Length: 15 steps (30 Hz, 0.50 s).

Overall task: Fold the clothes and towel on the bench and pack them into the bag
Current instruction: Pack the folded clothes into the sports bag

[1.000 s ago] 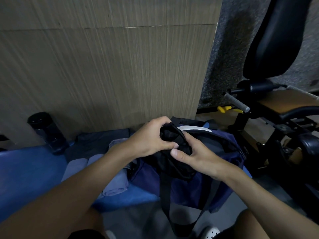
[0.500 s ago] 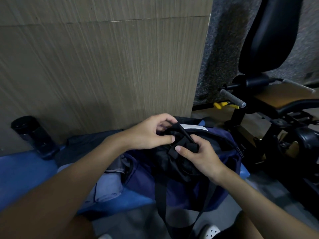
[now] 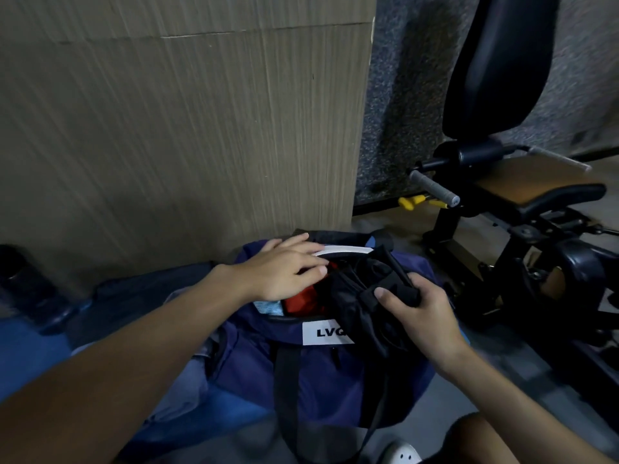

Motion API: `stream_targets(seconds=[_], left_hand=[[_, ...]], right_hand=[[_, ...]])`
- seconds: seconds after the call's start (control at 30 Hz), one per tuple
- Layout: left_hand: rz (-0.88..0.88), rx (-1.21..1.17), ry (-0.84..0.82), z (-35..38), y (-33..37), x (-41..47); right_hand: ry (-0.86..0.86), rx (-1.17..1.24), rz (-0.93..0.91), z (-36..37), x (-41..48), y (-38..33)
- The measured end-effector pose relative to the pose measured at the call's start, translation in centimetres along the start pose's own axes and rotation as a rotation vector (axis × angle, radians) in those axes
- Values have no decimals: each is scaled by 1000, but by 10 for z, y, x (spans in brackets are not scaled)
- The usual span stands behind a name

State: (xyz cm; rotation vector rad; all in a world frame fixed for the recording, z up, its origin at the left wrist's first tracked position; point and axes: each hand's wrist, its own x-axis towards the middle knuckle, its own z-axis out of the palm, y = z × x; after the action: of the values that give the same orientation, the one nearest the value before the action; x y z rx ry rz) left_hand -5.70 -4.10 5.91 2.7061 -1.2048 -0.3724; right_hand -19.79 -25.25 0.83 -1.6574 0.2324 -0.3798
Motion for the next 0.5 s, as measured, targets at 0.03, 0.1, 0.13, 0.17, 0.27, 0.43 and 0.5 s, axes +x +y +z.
stream_targets(seconds=[0.03, 0.1, 0.13, 0.17, 0.27, 0.43, 0.5], left_hand=[[1, 32, -6, 1, -1, 1], [4, 93, 17, 3, -3, 1], [5, 116, 40, 3, -4, 1], [5, 127, 62, 2, -5, 1], [-1, 117, 105, -6, -5, 2], [12, 73, 157, -26, -11, 8], [21, 59, 159, -32, -12, 10]], right_hand=[[2, 10, 5, -1, 0, 1], [8, 23, 12, -2, 1, 4], [14, 22, 14, -1, 1, 5], [22, 16, 20, -1, 2, 7], [58, 28, 76, 4, 7, 8], [136, 142, 234, 28, 25, 15], [161, 152, 281, 41, 34, 17]])
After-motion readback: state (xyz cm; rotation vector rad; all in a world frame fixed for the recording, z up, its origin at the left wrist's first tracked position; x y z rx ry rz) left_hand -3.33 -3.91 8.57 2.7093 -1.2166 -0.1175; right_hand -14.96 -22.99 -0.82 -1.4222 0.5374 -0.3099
